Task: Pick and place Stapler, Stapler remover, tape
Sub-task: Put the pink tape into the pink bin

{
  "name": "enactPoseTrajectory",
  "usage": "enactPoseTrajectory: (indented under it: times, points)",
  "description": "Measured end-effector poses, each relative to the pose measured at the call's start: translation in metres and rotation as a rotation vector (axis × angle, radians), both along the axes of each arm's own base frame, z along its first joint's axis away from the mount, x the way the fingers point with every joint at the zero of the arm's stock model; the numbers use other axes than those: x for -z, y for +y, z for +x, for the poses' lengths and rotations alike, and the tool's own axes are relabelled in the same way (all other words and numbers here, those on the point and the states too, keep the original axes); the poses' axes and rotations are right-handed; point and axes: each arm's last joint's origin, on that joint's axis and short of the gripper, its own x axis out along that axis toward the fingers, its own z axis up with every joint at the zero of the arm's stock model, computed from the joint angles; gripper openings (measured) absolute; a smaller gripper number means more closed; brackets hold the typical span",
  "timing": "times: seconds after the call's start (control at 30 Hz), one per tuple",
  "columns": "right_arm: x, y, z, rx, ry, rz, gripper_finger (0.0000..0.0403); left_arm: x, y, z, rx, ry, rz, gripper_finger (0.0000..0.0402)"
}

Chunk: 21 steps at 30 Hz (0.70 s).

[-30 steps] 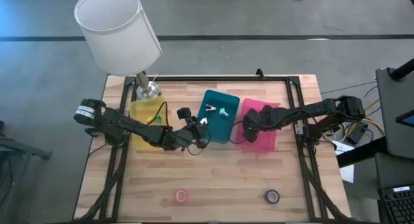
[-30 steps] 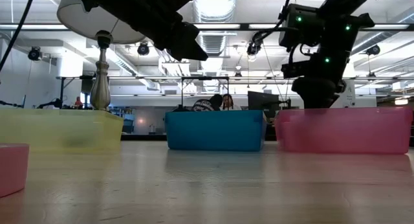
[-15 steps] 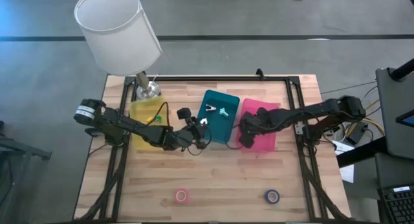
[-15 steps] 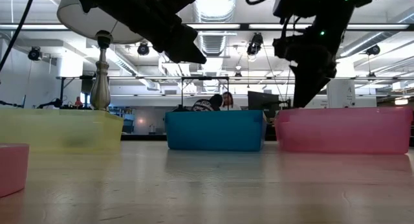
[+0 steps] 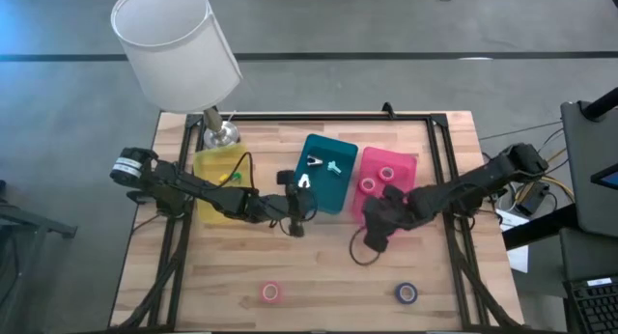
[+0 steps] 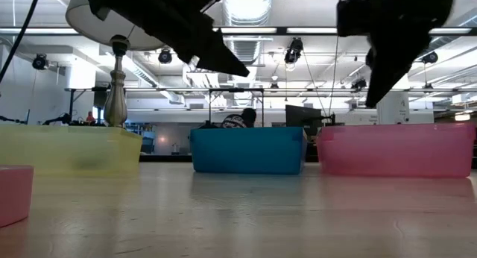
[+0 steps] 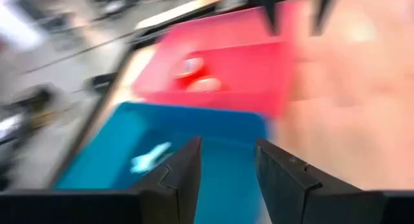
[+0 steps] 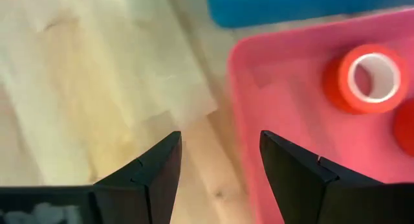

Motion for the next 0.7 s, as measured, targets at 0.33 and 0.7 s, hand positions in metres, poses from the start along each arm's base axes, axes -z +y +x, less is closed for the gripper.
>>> enactPoseTrajectory:
  times: [0.33, 0.7]
  points:
    - [0.0, 0.021, -0.008, 0.013, -0.017, 0.029, 0.0203, 0.013, -0.011, -0.007, 0.352, 0.217, -0.205, 0.0145]
    - [0.001, 0.02, -0.007, 0.013, -0.018, 0.026, 0.0203, 0.02, -0.026, -0.027, 0.649, 0.569, -0.717, 0.0145]
